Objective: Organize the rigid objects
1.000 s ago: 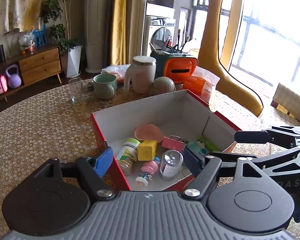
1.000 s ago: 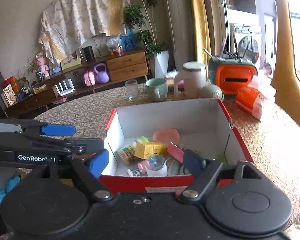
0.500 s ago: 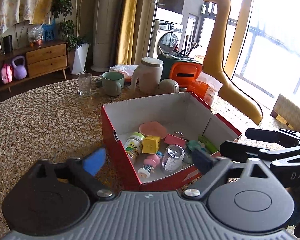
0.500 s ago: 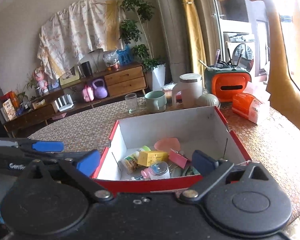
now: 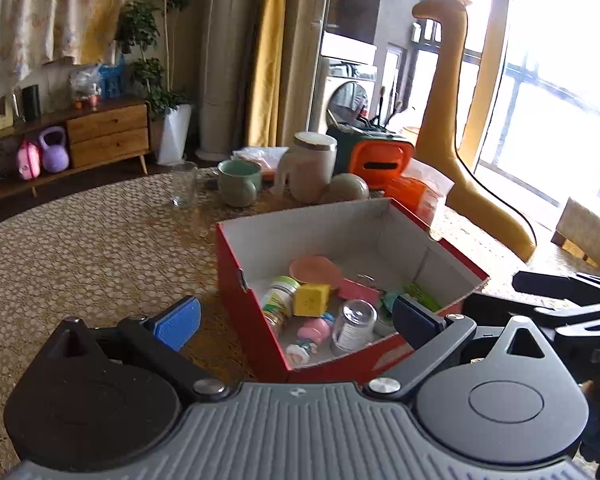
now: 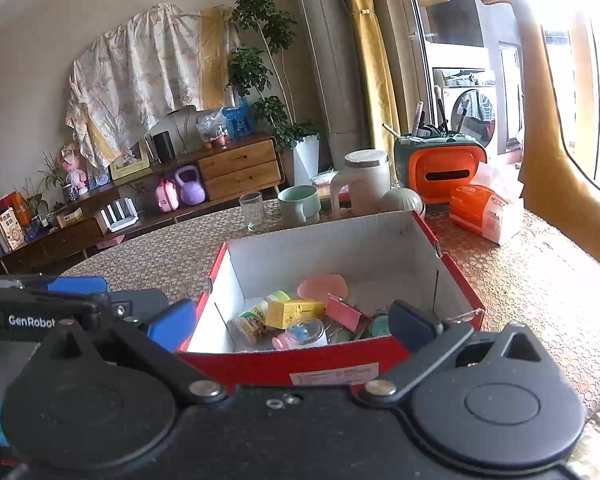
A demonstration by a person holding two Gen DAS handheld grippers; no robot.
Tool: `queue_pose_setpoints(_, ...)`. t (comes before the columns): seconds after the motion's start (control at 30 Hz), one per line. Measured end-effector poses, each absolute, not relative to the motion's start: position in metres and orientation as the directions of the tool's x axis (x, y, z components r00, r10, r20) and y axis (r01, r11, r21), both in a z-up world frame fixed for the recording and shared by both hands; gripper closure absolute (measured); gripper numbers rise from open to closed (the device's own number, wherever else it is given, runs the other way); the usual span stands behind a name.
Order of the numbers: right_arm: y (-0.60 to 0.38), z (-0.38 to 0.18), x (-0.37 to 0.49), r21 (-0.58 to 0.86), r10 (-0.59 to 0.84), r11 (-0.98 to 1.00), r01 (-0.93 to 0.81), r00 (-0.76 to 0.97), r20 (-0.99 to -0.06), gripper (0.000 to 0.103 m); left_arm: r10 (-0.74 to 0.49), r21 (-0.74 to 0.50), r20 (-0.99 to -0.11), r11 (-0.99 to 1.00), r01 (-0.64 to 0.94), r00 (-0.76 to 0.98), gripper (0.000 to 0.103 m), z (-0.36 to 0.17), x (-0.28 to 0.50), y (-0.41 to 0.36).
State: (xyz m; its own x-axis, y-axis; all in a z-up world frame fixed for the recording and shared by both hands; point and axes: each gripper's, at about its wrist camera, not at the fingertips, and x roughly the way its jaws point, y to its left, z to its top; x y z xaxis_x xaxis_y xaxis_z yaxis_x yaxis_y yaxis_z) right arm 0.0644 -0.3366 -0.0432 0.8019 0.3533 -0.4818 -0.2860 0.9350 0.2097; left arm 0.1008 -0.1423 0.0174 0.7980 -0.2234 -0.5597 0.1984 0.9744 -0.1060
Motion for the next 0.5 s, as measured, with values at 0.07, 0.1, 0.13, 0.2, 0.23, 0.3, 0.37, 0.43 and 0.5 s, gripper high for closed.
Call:
queue_pose_setpoints(0.07,-0.337,-0.044,0.0635,0.206,0.349,0.937,-0.283,0.801,-0.486,0.001,-0.205,-0.089,-0.56,0.978,0.187,0.803,0.0,0.0179,0.1002,-0.1429)
queue_pose_setpoints(0.1,-0.3376,-0.0442,0.0629,0.206,0.346,0.938,-0.28,0.803,-0.486,0.001,-0.2,-0.082,-0.559,0.979,0.187,0.804,0.0,0.0178,0.0998,-0.1435)
queue_pose_setpoints(0.13,-0.338,-0.0444,0.0625,0.207,0.346,0.938,-0.279,0.802,-0.486,0.001,-0.198,-0.078,-0.561,0.979,0.187,0.803,0.0,0.0179,0.0995,-0.1437)
queue_pose_setpoints(0.2,-0.3387,-0.0446,0.0623,0.205,0.344,0.939,-0.277,0.803,-0.486,0.001,-0.205,-0.079,-0.567,0.978,0.195,0.798,0.0,0.0172,0.0994,-0.1444)
queue_pose_setpoints(0.23,-0.3385,-0.0444,0.0616,0.201,0.342,0.939,-0.277,0.804,-0.486,0.001,-0.203,-0.077,-0.569,0.978,0.194,0.797,0.0,0.017,0.0991,-0.1449)
queue_pose_setpoints(0.3,-0.3381,-0.044,0.0604,0.19,0.337,0.941,-0.279,0.806,-0.486,0.001,-0.206,-0.075,-0.568,0.977,0.199,0.796,0.0,0.0166,0.0982,-0.1457)
queue_pose_setpoints(0.37,-0.3373,-0.0432,0.0593,0.182,0.332,0.943,-0.279,0.808,-0.487,0.001,-0.213,-0.082,-0.568,0.976,0.202,0.795,0.0,0.0165,0.0977,-0.1459)
queue_pose_setpoints(0.43,-0.3373,-0.0426,0.0588,0.182,0.332,0.943,-0.278,0.807,-0.488,0.001,-0.212,-0.086,-0.565,0.976,0.199,0.797,0.0,0.0169,0.0967,-0.1451)
queue_pose_setpoints(0.5,-0.3374,-0.0429,0.0584,0.184,0.33,0.944,-0.274,0.808,-0.488,0.001,-0.199,-0.076,-0.561,0.979,0.19,0.803,0.0,0.0176,0.0948,-0.145)
